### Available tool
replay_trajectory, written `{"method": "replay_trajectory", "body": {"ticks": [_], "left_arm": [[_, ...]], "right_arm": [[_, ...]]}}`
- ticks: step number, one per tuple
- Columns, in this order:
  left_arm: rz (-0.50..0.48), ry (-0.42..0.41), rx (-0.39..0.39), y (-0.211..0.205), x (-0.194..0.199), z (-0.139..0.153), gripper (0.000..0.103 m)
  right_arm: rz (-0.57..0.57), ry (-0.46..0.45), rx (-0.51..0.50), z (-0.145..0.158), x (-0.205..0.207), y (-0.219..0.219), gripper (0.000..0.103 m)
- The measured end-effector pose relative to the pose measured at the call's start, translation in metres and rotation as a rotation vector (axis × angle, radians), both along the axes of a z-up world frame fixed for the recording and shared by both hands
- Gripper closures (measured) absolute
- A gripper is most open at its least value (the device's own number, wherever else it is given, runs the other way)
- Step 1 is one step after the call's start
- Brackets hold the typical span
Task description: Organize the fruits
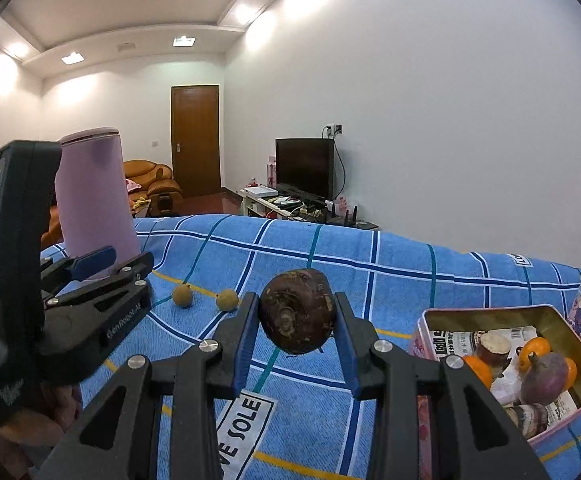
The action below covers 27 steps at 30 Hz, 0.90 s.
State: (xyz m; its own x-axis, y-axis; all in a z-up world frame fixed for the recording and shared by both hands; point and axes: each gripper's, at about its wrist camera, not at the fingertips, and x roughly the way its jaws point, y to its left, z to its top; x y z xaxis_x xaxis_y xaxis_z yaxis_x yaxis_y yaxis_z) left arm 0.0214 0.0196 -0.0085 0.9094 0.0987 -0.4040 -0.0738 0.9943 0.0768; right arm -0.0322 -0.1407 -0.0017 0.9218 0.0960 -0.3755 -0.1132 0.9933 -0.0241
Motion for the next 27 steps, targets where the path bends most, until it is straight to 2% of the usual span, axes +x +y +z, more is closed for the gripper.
{"method": "replay_trajectory", "body": {"ticks": [2, 7, 8, 11, 14, 16, 17, 19, 21, 23, 25, 27], "left_arm": [[-0.008, -0.016, 0.023, -0.005, -0.001, 0.001, 0.061], [-0.024, -0.003, 0.006, -0.005, -0.006, 0.002, 0.061], [-0.031, 0.013, -0.011, -0.001, -0.004, 0.003, 0.061], [-0.061, 0.061, -0.156, 0.038, 0.008, 0.009, 0.057], [0.019, 0.102, -0.194, 0.07, 0.018, 0.01, 0.046], [0.035, 0.166, -0.23, 0.086, 0.025, 0.005, 0.046], [0.019, 0.201, -0.245, 0.087, 0.026, 0.002, 0.046], [-0.074, 0.265, -0.263, 0.075, 0.025, -0.003, 0.046], [-0.202, 0.316, -0.211, 0.048, 0.02, -0.008, 0.046], [-0.296, 0.354, -0.116, 0.017, 0.012, -0.014, 0.046], [-0.338, 0.378, -0.055, -0.005, 0.007, -0.02, 0.046], [-0.34, 0.412, -0.007, -0.019, 0.008, -0.028, 0.044]], "right_arm": [[-0.006, -0.003, 0.003, 0.0, -0.001, -0.001, 0.064], [-0.021, -0.002, 0.005, 0.001, -0.003, -0.003, 0.064], [-0.024, 0.0, 0.008, 0.001, -0.003, -0.003, 0.064], [-0.03, 0.005, 0.021, 0.001, -0.005, -0.007, 0.064], [-0.031, 0.013, 0.028, 0.0, -0.004, -0.009, 0.064], [-0.026, 0.02, 0.031, -0.001, -0.002, -0.009, 0.064], [-0.024, 0.022, 0.035, -0.001, -0.002, -0.01, 0.064], [-0.02, 0.028, 0.043, -0.002, -0.002, -0.012, 0.064], [-0.019, 0.033, 0.052, -0.002, -0.001, -0.014, 0.064], [-0.019, 0.038, 0.056, -0.003, -0.002, -0.014, 0.064], [-0.02, 0.038, 0.056, -0.003, -0.002, -0.014, 0.064], [-0.019, 0.038, 0.054, -0.003, -0.002, -0.013, 0.064]]}}
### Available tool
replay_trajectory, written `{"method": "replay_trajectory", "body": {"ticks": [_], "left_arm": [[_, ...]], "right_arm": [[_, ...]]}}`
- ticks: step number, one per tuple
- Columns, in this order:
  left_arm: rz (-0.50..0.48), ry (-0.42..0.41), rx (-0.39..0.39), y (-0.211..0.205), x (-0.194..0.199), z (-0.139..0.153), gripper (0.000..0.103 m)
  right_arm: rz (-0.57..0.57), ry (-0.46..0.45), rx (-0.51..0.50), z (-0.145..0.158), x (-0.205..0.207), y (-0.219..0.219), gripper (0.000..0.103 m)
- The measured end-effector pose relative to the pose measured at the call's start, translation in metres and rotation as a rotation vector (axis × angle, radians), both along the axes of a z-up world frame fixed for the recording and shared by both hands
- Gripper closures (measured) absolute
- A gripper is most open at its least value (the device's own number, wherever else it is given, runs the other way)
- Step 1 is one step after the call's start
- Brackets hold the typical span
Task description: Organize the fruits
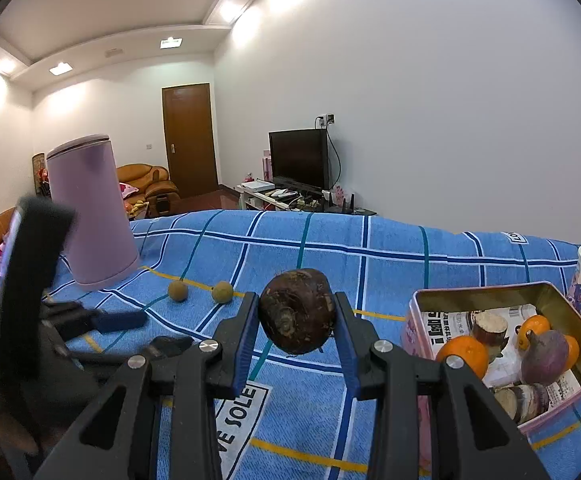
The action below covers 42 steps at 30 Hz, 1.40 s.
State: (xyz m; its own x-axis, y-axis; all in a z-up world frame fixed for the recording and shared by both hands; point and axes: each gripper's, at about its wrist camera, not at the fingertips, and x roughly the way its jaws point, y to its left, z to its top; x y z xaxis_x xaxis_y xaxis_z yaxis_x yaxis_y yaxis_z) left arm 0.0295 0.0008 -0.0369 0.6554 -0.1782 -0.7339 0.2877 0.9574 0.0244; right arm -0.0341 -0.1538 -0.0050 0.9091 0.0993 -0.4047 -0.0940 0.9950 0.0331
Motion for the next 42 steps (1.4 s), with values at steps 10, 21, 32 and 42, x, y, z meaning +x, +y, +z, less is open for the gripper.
{"method": "replay_trajectory", "body": {"ticks": [10, 21, 32, 42], "left_arm": [[0.018, 0.051, 0.006, -0.006, 0.0, -0.014, 0.059], [0.141, -0.293, 0.035, -0.005, -0.025, 0.022, 0.059], [0.191, -0.3, 0.015, 0.002, -0.028, 0.022, 0.059], [0.204, -0.294, 0.006, 0.005, -0.027, 0.022, 0.059]], "right_arm": [[-0.001, 0.002, -0.004, 0.0, 0.0, 0.002, 0.064], [0.005, -0.028, -0.013, 0.002, -0.005, 0.005, 0.064], [-0.002, -0.049, -0.048, 0.003, -0.014, 0.011, 0.064], [-0.006, -0.046, -0.047, 0.004, -0.017, 0.01, 0.064]]}}
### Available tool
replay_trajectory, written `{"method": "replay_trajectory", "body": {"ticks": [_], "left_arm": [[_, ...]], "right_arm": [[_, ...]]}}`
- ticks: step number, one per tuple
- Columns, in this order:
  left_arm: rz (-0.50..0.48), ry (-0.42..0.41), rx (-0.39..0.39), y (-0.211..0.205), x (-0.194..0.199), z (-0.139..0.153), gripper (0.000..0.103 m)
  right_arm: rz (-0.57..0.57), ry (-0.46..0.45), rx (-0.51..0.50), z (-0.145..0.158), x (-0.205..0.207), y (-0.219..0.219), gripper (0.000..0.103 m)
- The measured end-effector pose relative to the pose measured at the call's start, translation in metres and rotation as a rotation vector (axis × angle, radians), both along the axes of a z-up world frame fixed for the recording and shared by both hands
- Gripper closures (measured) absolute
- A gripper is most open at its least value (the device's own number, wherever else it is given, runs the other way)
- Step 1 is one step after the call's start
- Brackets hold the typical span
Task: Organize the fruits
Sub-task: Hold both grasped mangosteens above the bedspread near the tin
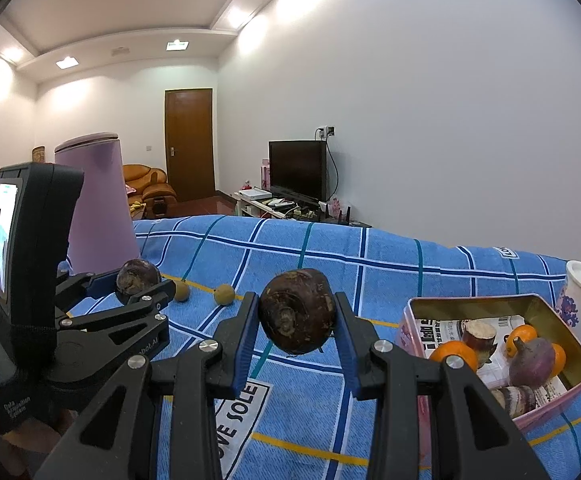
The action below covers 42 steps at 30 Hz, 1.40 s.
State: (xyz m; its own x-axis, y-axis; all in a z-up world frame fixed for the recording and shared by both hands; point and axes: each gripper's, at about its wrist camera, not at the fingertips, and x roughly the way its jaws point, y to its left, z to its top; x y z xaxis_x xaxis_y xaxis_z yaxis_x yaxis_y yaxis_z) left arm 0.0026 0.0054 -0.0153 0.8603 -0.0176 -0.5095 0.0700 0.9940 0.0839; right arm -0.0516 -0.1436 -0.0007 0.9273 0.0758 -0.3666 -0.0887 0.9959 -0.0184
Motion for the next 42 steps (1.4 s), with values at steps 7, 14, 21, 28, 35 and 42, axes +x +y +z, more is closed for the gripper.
{"method": "replay_trajectory", "body": {"ticks": [7, 14, 21, 28, 35, 42], "left_arm": [[-0.002, 0.003, -0.003, -0.001, -0.001, 0.0, 0.058], [0.002, 0.001, -0.023, 0.002, -0.005, 0.001, 0.059], [0.013, -0.006, -0.043, 0.005, -0.012, 0.002, 0.059], [0.026, -0.021, -0.057, 0.008, -0.02, 0.003, 0.059], [0.035, -0.028, -0.052, 0.006, -0.027, 0.003, 0.058], [0.027, -0.035, -0.034, -0.004, -0.035, 0.005, 0.059]], "right_arm": [[0.001, 0.001, -0.004, 0.0, 0.001, -0.001, 0.064], [0.002, -0.004, -0.009, 0.0, -0.002, 0.0, 0.064], [-0.001, -0.003, -0.007, 0.0, -0.008, -0.001, 0.064], [0.003, -0.007, -0.012, -0.001, -0.012, -0.003, 0.064], [0.013, -0.006, -0.014, -0.001, -0.018, -0.002, 0.064], [0.019, -0.002, -0.013, -0.001, -0.021, -0.003, 0.064]]}}
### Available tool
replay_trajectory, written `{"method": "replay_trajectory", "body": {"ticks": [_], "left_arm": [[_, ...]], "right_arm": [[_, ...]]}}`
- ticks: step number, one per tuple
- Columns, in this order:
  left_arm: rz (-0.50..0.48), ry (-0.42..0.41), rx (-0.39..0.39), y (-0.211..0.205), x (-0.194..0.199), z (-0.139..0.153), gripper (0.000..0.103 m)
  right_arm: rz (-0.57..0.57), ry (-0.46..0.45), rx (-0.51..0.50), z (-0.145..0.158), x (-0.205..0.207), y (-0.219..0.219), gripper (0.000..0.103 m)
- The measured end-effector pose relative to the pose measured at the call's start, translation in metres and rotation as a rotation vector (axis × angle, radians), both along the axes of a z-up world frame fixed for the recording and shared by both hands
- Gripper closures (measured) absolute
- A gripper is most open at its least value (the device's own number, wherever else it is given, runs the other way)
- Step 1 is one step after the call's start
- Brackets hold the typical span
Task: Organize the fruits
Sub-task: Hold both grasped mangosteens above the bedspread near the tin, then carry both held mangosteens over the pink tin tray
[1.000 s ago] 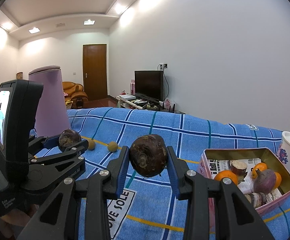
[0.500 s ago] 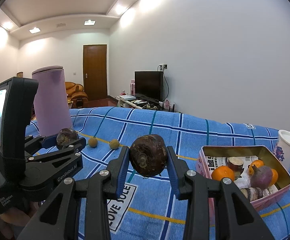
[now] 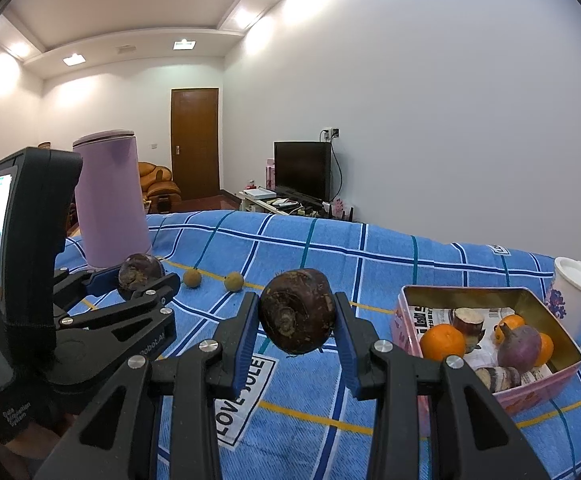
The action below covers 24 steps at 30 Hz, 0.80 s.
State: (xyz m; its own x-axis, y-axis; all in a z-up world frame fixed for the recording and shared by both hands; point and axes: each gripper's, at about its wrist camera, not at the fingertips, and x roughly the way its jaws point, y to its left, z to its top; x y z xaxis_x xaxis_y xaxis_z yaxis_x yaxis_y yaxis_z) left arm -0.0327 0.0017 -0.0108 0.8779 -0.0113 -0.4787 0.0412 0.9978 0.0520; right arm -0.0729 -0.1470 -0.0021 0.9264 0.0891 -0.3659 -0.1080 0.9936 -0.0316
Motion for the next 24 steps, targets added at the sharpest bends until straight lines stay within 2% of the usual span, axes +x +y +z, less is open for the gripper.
{"method": "replay_trajectory", "body": {"ticks": [11, 17, 24], "left_arm": [[0.007, 0.007, 0.017, -0.012, -0.006, 0.0, 0.059], [-0.032, -0.014, 0.054, -0.034, -0.018, 0.002, 0.059], [-0.077, -0.009, 0.062, -0.058, -0.026, 0.003, 0.058]], "right_arm": [[-0.022, 0.004, -0.003, 0.0, -0.011, -0.014, 0.064], [-0.049, 0.009, 0.001, 0.001, -0.018, -0.028, 0.064], [-0.084, 0.002, -0.013, 0.002, -0.027, -0.047, 0.064]]}}
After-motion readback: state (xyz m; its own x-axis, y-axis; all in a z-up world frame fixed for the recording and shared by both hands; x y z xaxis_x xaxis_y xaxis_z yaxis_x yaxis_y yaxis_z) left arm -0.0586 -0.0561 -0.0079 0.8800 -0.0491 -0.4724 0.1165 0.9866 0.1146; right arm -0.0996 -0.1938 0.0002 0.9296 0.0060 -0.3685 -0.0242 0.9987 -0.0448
